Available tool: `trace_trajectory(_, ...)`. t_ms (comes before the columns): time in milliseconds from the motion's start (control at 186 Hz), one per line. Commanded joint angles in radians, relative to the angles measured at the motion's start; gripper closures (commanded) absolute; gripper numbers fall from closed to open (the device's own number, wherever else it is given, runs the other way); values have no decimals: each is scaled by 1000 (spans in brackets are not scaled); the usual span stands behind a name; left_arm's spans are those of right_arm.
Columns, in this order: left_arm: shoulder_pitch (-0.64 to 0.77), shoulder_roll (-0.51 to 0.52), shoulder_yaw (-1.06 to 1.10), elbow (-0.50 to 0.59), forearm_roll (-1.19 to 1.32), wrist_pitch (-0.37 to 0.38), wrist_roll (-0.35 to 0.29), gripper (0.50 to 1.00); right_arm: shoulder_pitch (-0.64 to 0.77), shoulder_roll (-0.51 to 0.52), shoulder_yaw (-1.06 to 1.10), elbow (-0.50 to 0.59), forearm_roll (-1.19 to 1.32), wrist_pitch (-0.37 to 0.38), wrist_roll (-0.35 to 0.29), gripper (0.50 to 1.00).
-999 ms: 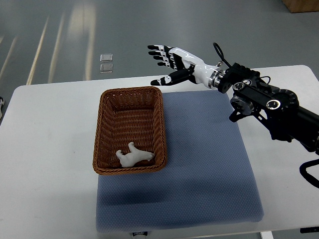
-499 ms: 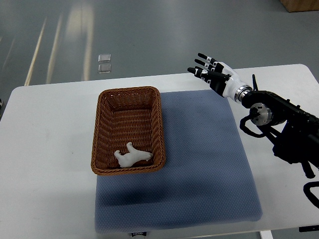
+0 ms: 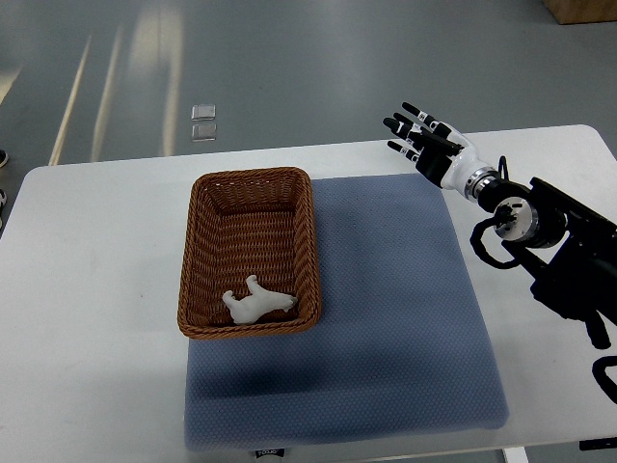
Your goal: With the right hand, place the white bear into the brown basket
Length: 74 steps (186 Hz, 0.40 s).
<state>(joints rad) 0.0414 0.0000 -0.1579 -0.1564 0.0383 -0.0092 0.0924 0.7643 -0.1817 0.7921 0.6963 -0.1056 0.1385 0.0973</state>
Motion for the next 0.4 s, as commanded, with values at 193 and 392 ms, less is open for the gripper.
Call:
trace_trajectory(193,0,0,0,0,0,0,0,500,0,-1,22,2,1,4,4,572)
trace_trajectory(392,0,0,0,0,0,0,0,500,-2,5,22,2,1,4,10,572)
